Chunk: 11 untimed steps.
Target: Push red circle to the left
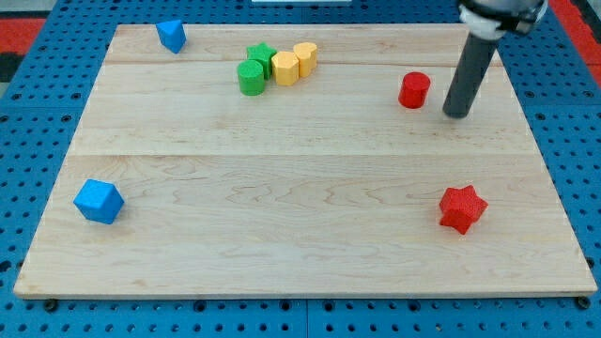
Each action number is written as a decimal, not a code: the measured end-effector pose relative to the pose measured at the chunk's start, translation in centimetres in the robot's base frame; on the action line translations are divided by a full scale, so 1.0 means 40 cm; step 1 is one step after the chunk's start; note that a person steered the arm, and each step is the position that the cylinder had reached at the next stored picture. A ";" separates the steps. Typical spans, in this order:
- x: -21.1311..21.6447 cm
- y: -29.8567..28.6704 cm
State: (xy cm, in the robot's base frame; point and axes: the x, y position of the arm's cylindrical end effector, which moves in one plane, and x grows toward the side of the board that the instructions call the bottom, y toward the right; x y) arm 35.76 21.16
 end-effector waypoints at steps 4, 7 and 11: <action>0.150 -0.400; -0.009 -0.089; -0.050 -0.068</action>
